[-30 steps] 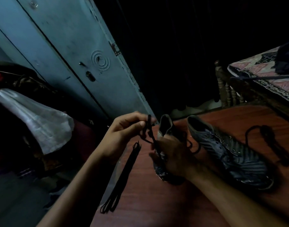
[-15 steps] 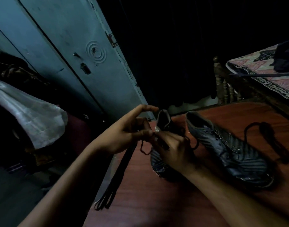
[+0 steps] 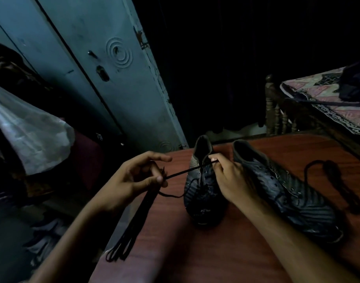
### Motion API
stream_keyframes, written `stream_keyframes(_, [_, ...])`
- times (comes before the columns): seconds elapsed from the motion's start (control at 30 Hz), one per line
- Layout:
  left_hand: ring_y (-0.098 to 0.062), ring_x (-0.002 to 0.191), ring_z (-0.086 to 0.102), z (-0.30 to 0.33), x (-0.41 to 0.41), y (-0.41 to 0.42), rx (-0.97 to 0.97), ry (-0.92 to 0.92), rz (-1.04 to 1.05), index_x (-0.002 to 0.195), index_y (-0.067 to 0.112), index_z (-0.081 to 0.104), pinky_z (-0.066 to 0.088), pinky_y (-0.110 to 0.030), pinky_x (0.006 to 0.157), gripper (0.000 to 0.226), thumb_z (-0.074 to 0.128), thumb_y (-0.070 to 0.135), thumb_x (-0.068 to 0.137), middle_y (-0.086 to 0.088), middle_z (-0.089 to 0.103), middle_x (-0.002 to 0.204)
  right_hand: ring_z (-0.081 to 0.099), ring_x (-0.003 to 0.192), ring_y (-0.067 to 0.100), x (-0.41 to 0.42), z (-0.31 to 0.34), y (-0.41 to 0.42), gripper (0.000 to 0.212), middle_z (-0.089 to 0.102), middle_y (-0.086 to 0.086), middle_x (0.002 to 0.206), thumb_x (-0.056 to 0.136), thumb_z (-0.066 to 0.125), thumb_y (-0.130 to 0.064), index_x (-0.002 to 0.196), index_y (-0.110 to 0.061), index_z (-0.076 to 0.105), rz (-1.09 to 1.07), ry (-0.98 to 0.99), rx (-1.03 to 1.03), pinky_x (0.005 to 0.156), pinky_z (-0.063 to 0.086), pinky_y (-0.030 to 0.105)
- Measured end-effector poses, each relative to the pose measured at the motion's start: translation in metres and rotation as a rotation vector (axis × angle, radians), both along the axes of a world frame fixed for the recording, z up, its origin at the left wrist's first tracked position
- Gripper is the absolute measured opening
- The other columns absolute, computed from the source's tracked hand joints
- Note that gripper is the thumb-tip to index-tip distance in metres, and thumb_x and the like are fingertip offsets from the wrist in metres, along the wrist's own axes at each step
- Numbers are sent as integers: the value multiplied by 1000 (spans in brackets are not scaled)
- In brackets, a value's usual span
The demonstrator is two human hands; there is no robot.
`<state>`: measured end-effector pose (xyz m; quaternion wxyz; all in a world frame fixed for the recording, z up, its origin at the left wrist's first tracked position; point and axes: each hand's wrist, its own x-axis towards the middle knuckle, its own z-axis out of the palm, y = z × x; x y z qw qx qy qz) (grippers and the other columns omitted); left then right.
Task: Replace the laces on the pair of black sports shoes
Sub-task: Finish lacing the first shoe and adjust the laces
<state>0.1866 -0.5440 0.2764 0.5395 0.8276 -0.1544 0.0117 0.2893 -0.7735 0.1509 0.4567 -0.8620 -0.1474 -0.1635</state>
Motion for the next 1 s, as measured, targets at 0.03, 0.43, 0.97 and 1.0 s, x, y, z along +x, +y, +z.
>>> stream_keyframes(0.03, [-14,77,68,-2,0,4,-11,3,6,127,2,61,54,-24,69,41,65,0,86,-9,64,78,65,103,30,1,0,0,32,70,8,117,105,42,-26,131,-27,61,-6,2,23,72,39,27])
stream_keyframes(0.43, [-13,86,71,-79,50,14,319,-184,191,108,28,73,59,-41,79,16,70,31,92,7,73,96,61,100,4,4,-9,6,32,63,-9,111,104,42,-20,122,-16,69,128,-150,194,84,41,8])
stream_keyframes(0.97, [9,132,44,-140,112,-27,355,-363,130,135,25,63,30,-1,102,43,73,18,93,18,47,144,64,93,0,4,-10,2,12,68,-17,95,91,72,-11,96,-22,76,32,-123,82,75,50,15])
stream_keyframes(1.0, [9,131,44,-142,114,-28,334,-349,131,135,25,64,31,-2,103,44,74,16,92,18,47,142,63,92,-1,4,-10,2,12,68,-17,94,91,72,-12,94,-23,75,19,-131,55,74,49,13])
